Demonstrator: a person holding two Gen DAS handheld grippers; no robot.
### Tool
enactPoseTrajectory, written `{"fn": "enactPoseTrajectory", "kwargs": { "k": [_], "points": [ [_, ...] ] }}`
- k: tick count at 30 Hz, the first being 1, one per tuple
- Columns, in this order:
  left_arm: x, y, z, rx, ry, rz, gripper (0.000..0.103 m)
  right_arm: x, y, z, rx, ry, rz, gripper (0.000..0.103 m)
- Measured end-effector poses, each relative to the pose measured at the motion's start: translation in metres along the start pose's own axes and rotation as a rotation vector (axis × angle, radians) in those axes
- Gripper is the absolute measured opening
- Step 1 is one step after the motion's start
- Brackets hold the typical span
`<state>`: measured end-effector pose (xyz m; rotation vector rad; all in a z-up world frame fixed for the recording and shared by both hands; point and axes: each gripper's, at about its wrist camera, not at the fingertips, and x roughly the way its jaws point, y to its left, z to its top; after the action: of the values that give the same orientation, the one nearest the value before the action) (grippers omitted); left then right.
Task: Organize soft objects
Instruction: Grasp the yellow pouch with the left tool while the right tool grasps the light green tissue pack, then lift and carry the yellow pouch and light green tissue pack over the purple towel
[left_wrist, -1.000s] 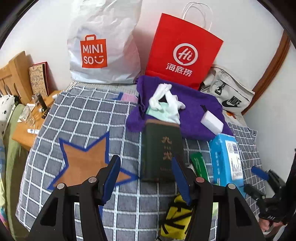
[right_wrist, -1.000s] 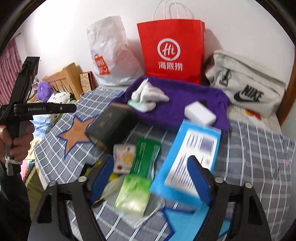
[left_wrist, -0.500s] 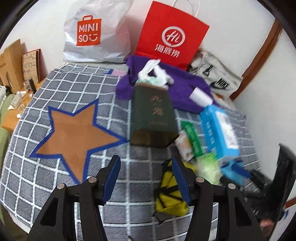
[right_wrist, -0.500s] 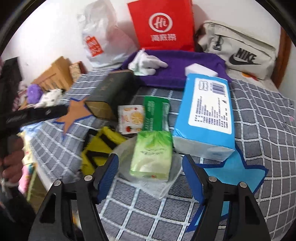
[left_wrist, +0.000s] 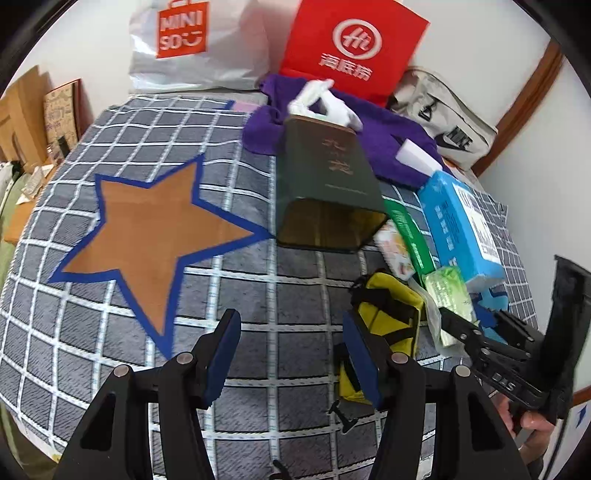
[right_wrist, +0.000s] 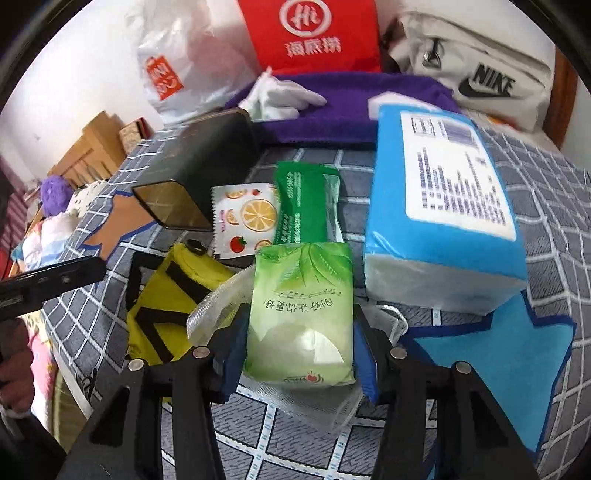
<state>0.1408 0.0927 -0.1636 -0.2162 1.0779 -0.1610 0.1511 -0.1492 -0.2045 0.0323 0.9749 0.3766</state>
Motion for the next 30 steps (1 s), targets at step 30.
{"fn": "enactPoseTrajectory", "kwargs": {
  "k": [30],
  "points": [
    [0.048, -0.085, -0.03, 0.308, 0.1, 0.039, 0.086, -0.036, -0.081, -0.056, 0.091, -0.05, -0.069, 0.053]
  ]
}}
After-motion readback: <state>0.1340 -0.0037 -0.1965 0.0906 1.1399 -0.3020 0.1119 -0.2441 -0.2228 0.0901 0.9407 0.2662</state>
